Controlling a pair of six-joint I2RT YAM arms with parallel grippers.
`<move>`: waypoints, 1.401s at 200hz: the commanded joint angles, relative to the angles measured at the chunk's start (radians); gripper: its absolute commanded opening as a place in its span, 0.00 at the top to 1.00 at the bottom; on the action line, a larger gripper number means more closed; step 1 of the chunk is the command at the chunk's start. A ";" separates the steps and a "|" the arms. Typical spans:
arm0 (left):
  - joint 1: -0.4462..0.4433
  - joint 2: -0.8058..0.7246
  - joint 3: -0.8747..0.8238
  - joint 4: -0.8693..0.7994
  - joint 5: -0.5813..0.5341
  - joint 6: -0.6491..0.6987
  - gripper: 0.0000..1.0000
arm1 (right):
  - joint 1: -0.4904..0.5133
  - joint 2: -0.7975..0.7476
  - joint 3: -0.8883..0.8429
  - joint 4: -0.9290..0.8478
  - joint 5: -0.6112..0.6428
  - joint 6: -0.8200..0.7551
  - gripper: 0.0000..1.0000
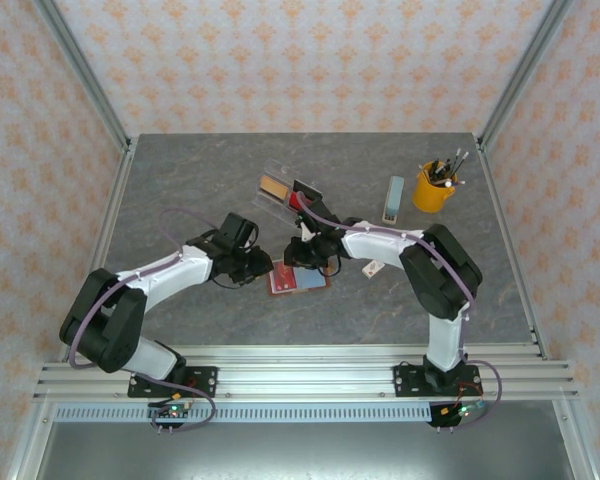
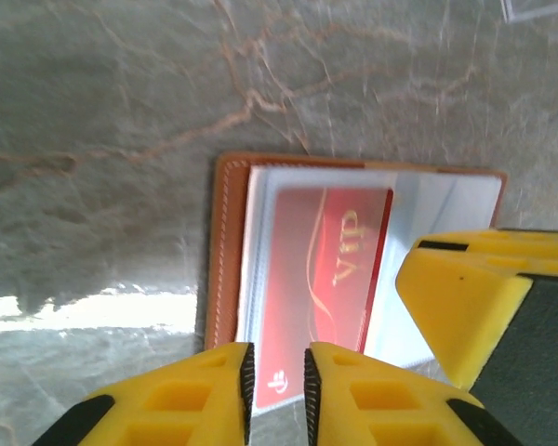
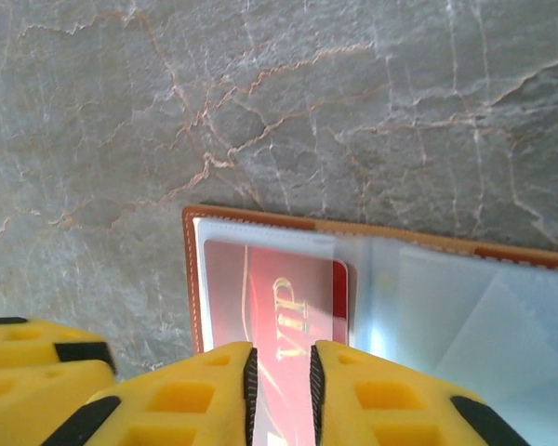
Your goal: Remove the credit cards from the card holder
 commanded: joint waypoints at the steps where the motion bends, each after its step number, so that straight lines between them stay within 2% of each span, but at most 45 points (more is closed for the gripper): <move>1: -0.014 0.011 0.014 0.020 -0.044 -0.031 0.77 | -0.005 -0.032 -0.017 -0.047 -0.011 -0.035 0.78; 77: -0.024 0.093 0.041 0.068 -0.008 -0.044 0.83 | -0.005 -0.003 -0.013 -0.070 0.009 -0.047 0.80; 112: -0.027 0.116 0.049 0.062 -0.034 -0.042 0.85 | -0.005 0.016 -0.008 -0.081 0.018 -0.046 0.82; 280: -0.028 0.226 0.076 0.016 -0.068 -0.019 0.87 | -0.005 0.053 -0.013 -0.070 0.002 -0.049 0.84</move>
